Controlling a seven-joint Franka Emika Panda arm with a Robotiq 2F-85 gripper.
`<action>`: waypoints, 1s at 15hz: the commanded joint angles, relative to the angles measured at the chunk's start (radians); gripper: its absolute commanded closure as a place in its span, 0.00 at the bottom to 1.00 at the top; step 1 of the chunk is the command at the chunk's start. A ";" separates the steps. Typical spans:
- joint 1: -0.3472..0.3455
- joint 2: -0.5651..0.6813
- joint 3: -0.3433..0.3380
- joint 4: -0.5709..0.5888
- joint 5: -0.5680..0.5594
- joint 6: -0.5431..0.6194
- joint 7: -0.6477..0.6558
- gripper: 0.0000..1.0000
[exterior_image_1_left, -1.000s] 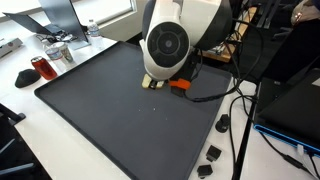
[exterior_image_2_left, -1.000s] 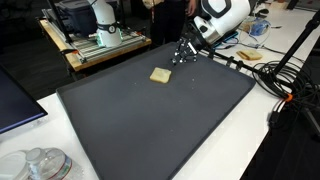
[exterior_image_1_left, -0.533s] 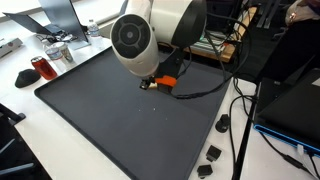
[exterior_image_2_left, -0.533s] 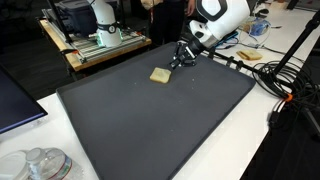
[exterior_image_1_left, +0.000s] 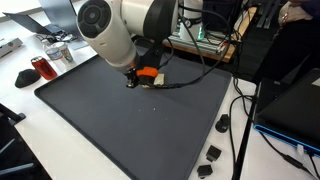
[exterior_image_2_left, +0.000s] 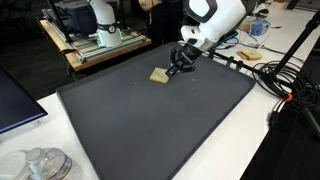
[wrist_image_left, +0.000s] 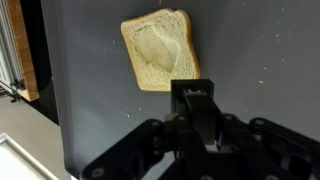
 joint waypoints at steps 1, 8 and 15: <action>-0.037 -0.088 -0.007 -0.116 0.053 0.102 -0.119 0.95; -0.116 -0.187 -0.008 -0.293 0.165 0.306 -0.384 0.95; -0.182 -0.267 -0.006 -0.488 0.340 0.506 -0.675 0.95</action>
